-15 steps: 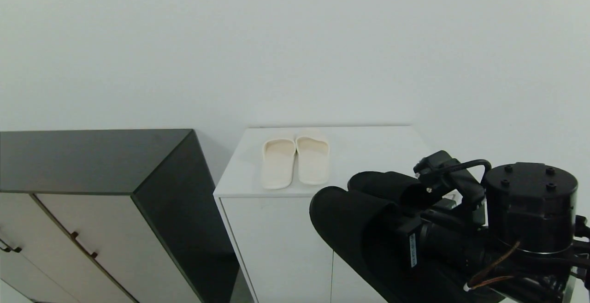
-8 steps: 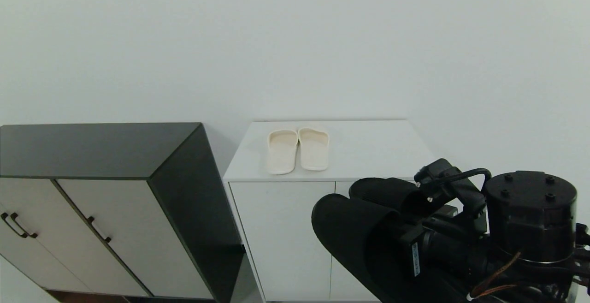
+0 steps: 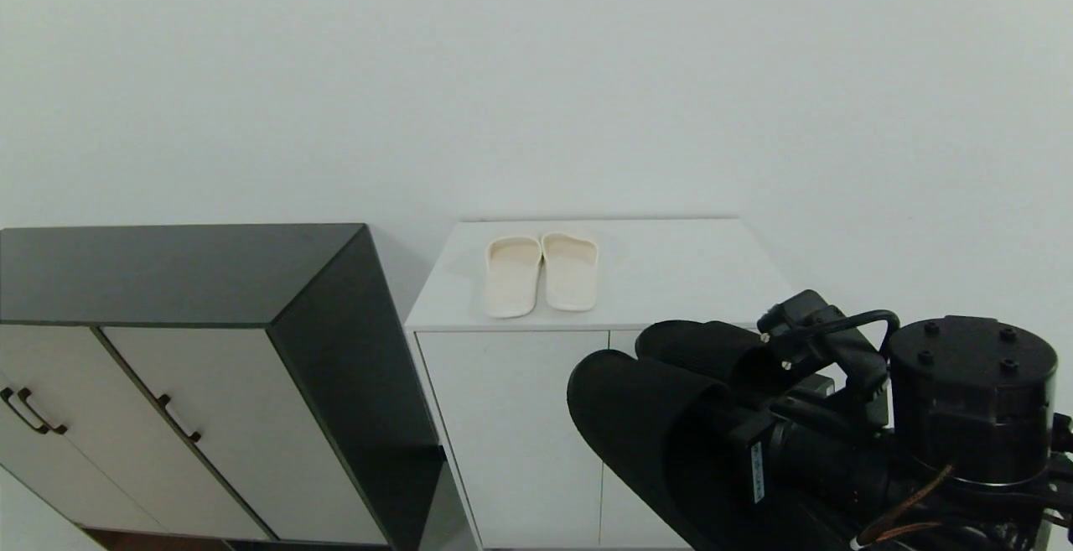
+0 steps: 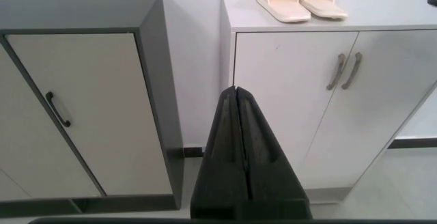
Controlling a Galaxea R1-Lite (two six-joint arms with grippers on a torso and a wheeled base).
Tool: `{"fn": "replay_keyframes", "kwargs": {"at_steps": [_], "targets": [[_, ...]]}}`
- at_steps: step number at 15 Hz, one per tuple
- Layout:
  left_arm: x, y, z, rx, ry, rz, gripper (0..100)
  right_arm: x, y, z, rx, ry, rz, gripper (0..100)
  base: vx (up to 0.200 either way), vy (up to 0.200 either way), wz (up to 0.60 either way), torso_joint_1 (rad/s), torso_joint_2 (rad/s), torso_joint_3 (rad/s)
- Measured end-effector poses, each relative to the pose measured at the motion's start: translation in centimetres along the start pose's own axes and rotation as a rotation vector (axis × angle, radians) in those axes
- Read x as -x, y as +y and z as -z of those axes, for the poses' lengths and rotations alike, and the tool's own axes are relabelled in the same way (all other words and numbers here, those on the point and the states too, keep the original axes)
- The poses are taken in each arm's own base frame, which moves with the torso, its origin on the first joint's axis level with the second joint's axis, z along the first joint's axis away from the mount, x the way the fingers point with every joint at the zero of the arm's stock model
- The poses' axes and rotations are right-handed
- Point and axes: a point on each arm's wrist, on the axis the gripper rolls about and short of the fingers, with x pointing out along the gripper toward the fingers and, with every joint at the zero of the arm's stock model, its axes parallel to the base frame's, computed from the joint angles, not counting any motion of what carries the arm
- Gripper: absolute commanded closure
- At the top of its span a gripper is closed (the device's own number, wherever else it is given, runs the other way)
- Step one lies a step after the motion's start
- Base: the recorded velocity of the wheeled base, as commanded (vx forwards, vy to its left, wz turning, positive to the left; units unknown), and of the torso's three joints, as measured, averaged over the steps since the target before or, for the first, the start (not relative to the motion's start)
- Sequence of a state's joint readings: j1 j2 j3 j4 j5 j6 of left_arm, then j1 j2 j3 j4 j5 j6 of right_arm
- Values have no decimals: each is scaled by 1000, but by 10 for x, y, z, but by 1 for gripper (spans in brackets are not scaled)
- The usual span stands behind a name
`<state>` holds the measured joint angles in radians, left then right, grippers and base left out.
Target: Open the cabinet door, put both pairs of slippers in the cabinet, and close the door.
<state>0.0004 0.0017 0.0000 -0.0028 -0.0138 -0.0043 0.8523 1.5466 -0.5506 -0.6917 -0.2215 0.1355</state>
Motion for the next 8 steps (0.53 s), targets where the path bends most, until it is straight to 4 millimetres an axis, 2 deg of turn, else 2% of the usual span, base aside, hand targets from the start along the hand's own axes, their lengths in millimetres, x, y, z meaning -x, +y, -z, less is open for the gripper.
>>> {"fn": "replay_keyframes", "kwargs": {"at_steps": [2, 7, 8], "targets": [[0, 0, 0, 0, 0, 0, 100, 0, 0, 3, 2, 8, 2, 100, 0, 0, 0, -107, 232, 132], [0, 0, 0, 1, 0, 0, 100, 1, -1, 7, 7, 24, 4, 100, 0, 0, 0, -159, 377, 208], [0, 0, 0, 2, 0, 0, 0, 1, -2, 8, 9, 26, 3, 100, 0, 0, 0, -207, 476, 261]]}}
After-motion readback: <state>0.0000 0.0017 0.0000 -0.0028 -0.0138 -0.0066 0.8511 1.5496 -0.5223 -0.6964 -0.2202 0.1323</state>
